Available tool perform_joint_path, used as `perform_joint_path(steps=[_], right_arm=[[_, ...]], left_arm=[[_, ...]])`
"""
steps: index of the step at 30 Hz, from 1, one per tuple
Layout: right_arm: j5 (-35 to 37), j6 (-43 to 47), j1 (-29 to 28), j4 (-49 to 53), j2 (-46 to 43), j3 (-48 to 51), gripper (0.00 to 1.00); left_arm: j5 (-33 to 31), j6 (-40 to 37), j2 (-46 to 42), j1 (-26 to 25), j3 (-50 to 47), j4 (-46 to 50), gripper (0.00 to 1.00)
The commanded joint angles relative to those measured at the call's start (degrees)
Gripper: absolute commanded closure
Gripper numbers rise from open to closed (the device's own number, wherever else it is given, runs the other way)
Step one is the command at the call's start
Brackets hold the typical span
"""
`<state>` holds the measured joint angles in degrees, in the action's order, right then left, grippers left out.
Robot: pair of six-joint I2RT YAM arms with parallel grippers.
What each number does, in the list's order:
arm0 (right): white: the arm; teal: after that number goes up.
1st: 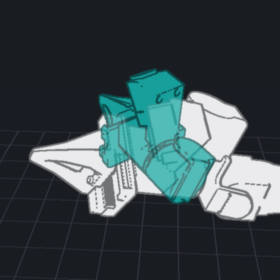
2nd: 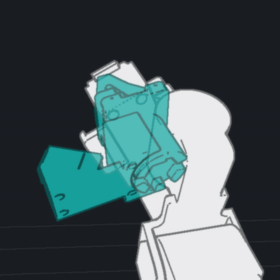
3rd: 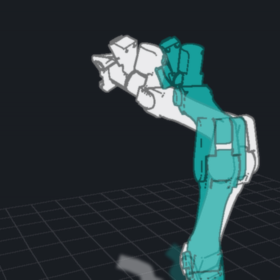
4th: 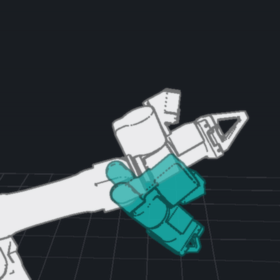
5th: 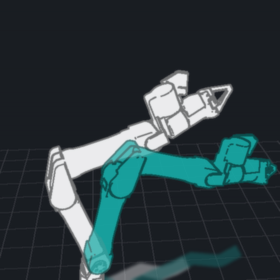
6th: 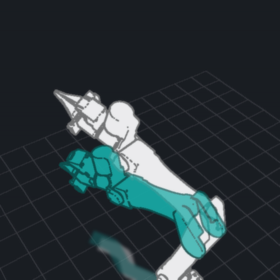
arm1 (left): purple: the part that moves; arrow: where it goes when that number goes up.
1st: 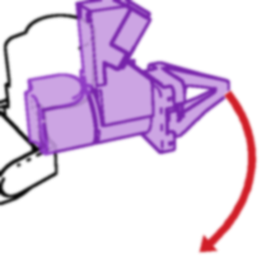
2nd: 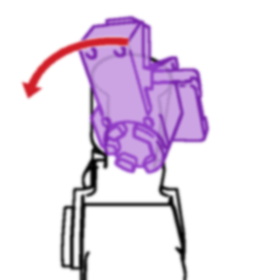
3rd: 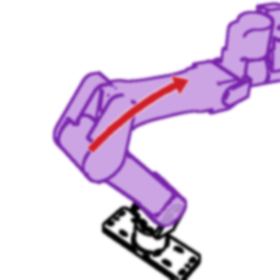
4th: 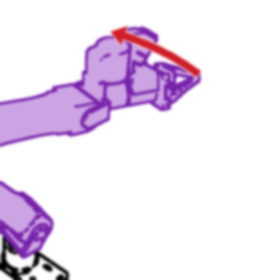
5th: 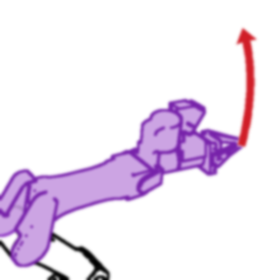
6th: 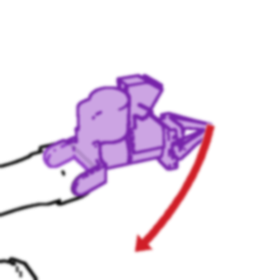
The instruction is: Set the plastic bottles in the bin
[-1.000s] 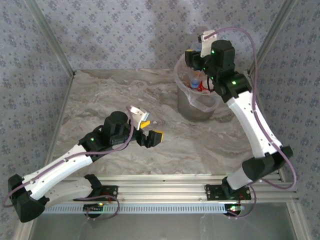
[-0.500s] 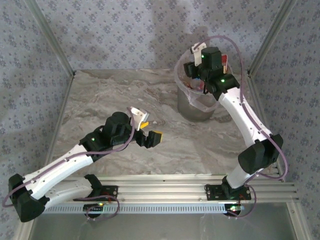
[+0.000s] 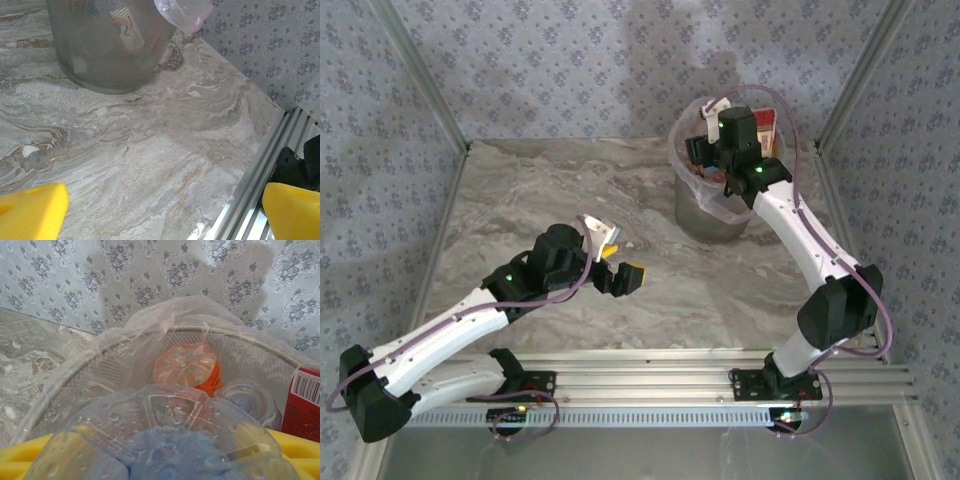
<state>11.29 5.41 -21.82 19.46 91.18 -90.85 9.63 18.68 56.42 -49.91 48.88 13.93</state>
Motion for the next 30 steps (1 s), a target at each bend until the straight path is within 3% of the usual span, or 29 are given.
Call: perform_joint_path(steps=[1,7,11,13,19,23,30], right_arm=[[-1.69,-2.09,0.45,2.57,-2.23,-1.64,0.19],[-5.69,-4.80,1.61,5.13,-4.60,-5.87,0.08],[-8.12,-7.08,3.06,6.76,-6.33,-8.06,0.07],[-9.53,-8.23,4.13,6.62,-6.99,-8.42,0.12],[-11.48,-9.79,5.22,8.16,-7.07,-7.00,0.42],[-12.72,-10.24,5.26,9.93,-6.72,-4.84,0.49],[-11.11,-10.42,5.12,11.11,-6.98,-0.79,0.53]], left_arm=[[0.48,0.03,-0.12,-0.19,-0.20,-0.57,0.00],[0.62,0.23,0.01,-0.26,-0.12,-0.76,0.00],[-0.41,0.92,-0.49,-0.19,0.06,-0.18,0.00],[-1.04,0.97,-0.86,-0.16,0.40,0.18,0.00],[-2.33,0.63,-1.38,-0.10,1.13,1.13,0.00],[-2.48,0.82,-1.40,-0.10,1.04,1.54,0.00],[-2.68,1.08,-1.55,-0.10,0.64,1.55,0.00]])
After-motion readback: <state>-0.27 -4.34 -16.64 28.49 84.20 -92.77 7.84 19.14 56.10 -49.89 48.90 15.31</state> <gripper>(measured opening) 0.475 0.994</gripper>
